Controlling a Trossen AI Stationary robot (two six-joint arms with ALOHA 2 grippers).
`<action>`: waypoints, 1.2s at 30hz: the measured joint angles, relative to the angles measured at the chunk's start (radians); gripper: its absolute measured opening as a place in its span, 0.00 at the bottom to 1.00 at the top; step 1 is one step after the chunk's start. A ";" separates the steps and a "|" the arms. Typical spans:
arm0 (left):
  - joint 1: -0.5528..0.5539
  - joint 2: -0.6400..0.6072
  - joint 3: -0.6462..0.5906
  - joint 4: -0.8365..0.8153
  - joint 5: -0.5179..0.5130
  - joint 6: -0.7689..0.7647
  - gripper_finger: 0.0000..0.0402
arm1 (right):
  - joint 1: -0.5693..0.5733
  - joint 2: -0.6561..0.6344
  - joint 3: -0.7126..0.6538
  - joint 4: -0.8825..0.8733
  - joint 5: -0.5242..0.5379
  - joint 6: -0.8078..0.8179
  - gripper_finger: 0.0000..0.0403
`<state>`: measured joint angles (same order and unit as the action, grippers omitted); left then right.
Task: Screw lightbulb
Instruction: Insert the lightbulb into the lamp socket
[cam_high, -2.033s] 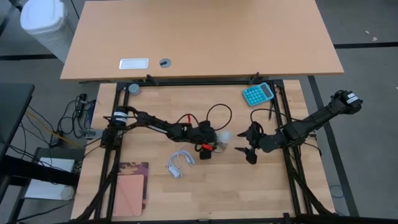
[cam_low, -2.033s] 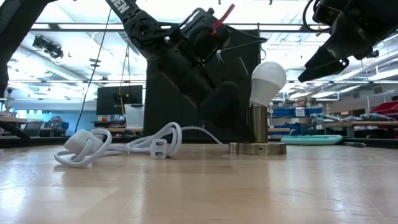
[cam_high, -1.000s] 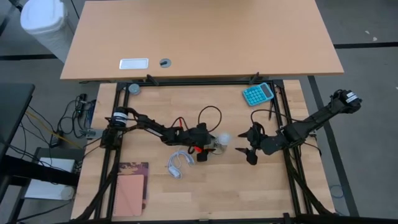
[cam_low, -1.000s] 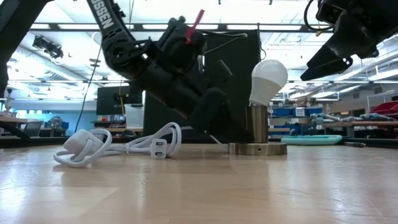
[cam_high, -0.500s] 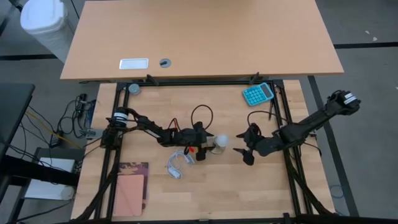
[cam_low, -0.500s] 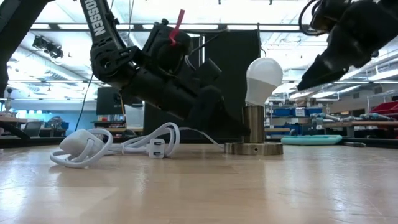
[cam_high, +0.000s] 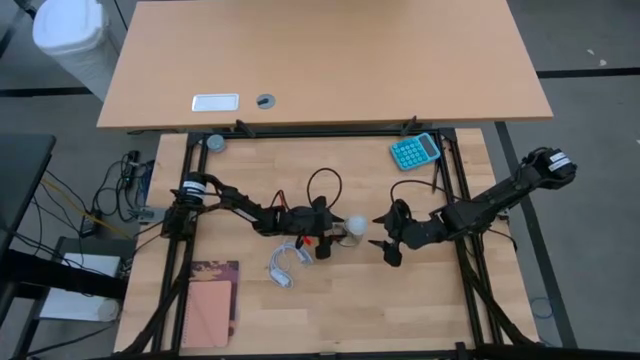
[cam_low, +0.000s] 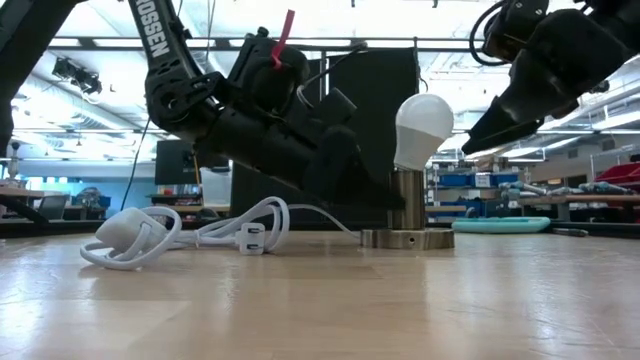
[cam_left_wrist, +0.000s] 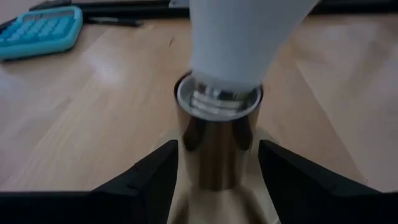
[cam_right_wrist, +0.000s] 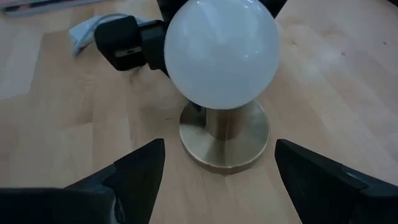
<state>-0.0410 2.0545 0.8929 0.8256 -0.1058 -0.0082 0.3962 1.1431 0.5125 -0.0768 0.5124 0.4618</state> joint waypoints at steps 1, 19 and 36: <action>0.000 -0.001 0.001 0.004 0.003 0.000 0.57 | -0.003 0.000 0.000 0.006 -0.003 -0.006 0.76; 0.000 -0.001 0.004 0.045 -0.051 0.030 0.57 | -0.032 0.000 0.000 0.039 -0.034 -0.044 0.76; -0.004 0.094 0.091 0.046 -0.013 0.031 0.57 | -0.032 0.000 0.000 0.046 -0.060 -0.042 0.76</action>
<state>-0.0452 2.1483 0.9836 0.8720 -0.1183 0.0231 0.3643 1.1435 0.5125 -0.0310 0.4522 0.4202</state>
